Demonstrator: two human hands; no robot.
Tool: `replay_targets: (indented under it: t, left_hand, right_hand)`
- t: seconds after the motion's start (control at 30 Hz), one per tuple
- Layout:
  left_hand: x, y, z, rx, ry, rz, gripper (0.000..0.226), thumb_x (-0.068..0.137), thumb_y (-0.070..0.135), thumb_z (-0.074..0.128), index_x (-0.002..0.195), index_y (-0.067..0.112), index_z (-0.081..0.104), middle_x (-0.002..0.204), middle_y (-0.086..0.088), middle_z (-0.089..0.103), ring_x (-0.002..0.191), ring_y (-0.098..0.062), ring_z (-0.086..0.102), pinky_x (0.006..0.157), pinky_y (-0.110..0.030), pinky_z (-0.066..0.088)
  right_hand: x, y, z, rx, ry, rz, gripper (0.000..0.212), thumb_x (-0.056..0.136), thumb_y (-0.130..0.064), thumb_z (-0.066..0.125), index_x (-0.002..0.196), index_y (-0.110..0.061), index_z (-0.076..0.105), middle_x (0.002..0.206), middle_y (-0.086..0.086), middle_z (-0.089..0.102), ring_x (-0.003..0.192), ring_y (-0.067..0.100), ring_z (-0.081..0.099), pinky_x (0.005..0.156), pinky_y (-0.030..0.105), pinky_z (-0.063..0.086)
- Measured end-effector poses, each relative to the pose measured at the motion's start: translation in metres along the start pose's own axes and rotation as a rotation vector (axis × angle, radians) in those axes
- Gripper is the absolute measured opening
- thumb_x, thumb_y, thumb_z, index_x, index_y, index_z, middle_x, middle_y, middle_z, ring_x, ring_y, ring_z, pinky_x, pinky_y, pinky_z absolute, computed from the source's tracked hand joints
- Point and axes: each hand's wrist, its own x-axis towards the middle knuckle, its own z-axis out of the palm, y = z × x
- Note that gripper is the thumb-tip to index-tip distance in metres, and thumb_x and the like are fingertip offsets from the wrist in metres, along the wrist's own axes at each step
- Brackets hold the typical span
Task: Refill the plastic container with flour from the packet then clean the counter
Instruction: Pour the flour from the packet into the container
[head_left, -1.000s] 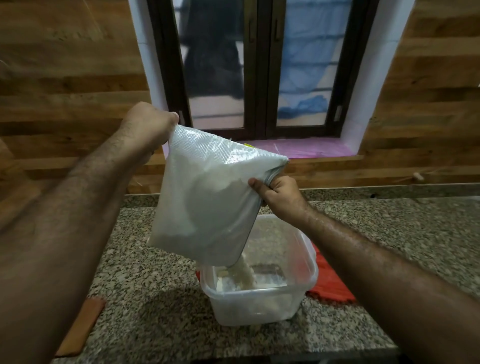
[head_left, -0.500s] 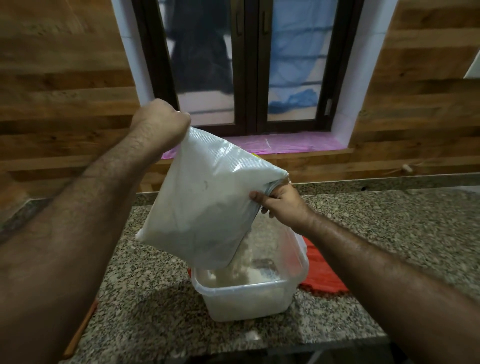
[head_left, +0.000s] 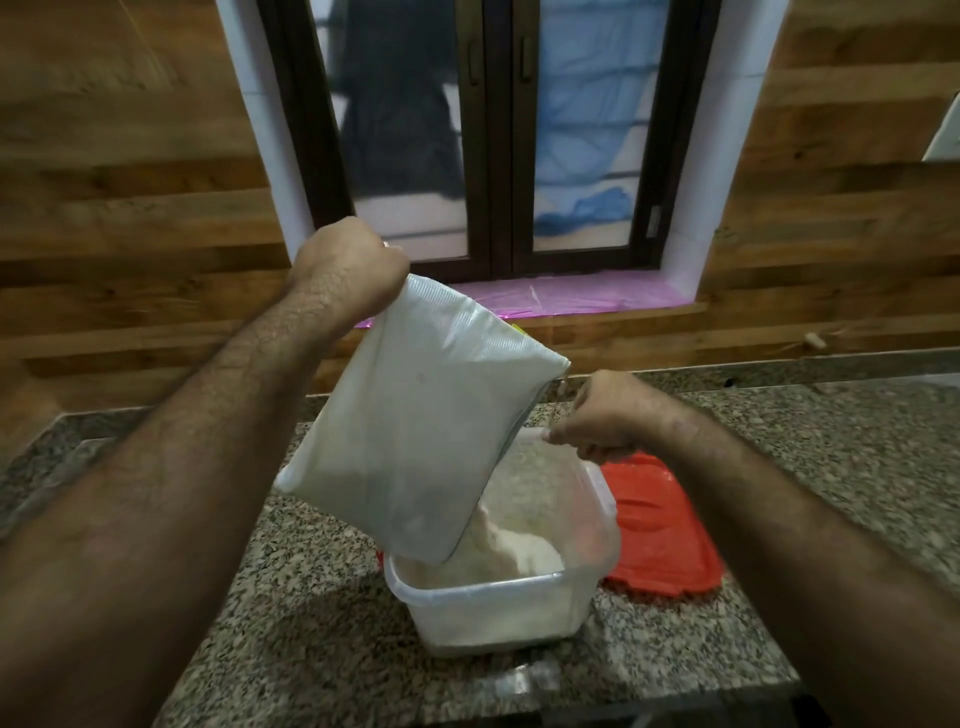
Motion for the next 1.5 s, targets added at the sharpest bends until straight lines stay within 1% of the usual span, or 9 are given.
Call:
replay_targets:
  t: [0.17,0.33,0.53,0.7,0.87,1.07,1.27,1.37,1.5]
  left_hand:
    - [-0.002,0.003,0.002,0.015,-0.007,0.013,0.024,0.104,0.032,0.059,0.102,0.011,0.068,0.096,-0.009,0.068,0.073,-0.018,0.058,0.059,-0.029,0.046]
    - [-0.007,0.014,0.005,0.037,-0.014,0.013,0.025,0.105,0.034,0.058,0.098,0.012,0.069,0.09,-0.007,0.067,0.07,-0.016,0.057,0.052,-0.027,0.038]
    - [-0.012,0.011,0.009,0.006,-0.018,0.036,0.032,0.107,0.041,0.054,0.094,0.016,0.069,0.085,-0.005,0.067,0.071,-0.016,0.06,0.053,-0.028,0.039]
    - [-0.019,-0.03,0.002,-0.167,-0.129,0.112,0.066,0.105,0.066,0.045,0.077,0.011,0.069,0.073,-0.009,0.064,0.066,-0.02,0.057,0.059,-0.033,0.041]
    - [-0.044,-0.117,0.017,-0.416,-0.307,0.105,0.049,0.087,0.066,0.076,0.106,0.023,0.064,0.099,-0.001,0.07,0.087,-0.015,0.065,0.076,-0.037,0.054]
    - [-0.091,-0.205,0.052,-0.294,-0.383,-0.044,0.083,0.066,0.085,0.08,0.131,0.037,0.063,0.127,0.016,0.069,0.115,-0.008,0.067,0.097,-0.043,0.059]
    - [-0.113,-0.238,0.08,-0.553,-0.282,-0.31,0.067,0.083,0.083,0.064,0.114,0.024,0.071,0.116,0.004,0.074,0.107,-0.021,0.068,0.091,-0.046,0.057]
    - [-0.107,-0.239,0.091,-0.852,-0.333,-0.482,0.05,0.102,0.055,0.064,0.104,0.005,0.071,0.092,-0.004,0.073,0.081,-0.025,0.067,0.072,-0.038,0.056]
    - [-0.1,-0.235,0.104,-1.034,-0.184,-0.623,0.027,0.109,0.02,0.061,0.109,-0.006,0.066,0.08,-0.012,0.058,0.056,-0.016,0.052,0.044,-0.025,0.042]
  right_hand:
    - [-0.01,-0.052,-0.03,-0.034,0.517,-0.266,0.014,0.077,-0.036,0.076,0.077,-0.022,0.074,0.072,-0.007,0.073,0.075,0.013,0.071,0.066,0.03,0.059]
    - [0.002,-0.096,-0.017,0.126,0.351,-0.576,0.05,0.074,-0.054,0.09,0.112,-0.025,0.077,0.102,-0.01,0.075,0.091,0.009,0.068,0.077,0.03,0.057]
    - [0.019,-0.11,-0.004,0.391,0.351,-0.567,0.012,0.087,-0.029,0.085,0.096,-0.023,0.083,0.085,-0.007,0.078,0.083,0.011,0.075,0.074,0.036,0.065]
    - [0.026,-0.106,0.007,0.473,0.398,-0.589,0.011,0.092,-0.021,0.079,0.102,-0.021,0.085,0.091,-0.005,0.081,0.089,0.013,0.077,0.079,0.034,0.062]
    - [0.031,-0.094,0.01,0.476,0.44,-0.621,0.015,0.092,-0.021,0.079,0.106,-0.023,0.085,0.093,-0.011,0.08,0.09,0.007,0.074,0.083,0.03,0.061]
    - [0.035,-0.08,0.014,0.578,0.429,-0.605,0.01,0.093,-0.022,0.08,0.101,-0.022,0.085,0.092,-0.005,0.081,0.091,0.019,0.078,0.086,0.044,0.065]
    - [0.036,-0.074,0.016,0.61,0.421,-0.57,0.01,0.094,-0.026,0.079,0.102,-0.023,0.084,0.094,-0.002,0.082,0.092,0.021,0.078,0.085,0.042,0.066]
    - [0.036,-0.072,0.019,0.619,0.428,-0.559,0.011,0.094,-0.028,0.078,0.101,-0.022,0.084,0.092,-0.001,0.082,0.089,0.02,0.078,0.084,0.045,0.066]
    - [0.036,-0.068,0.02,0.599,0.445,-0.548,0.008,0.093,-0.028,0.076,0.094,-0.022,0.081,0.086,-0.005,0.079,0.083,0.022,0.076,0.082,0.048,0.065]
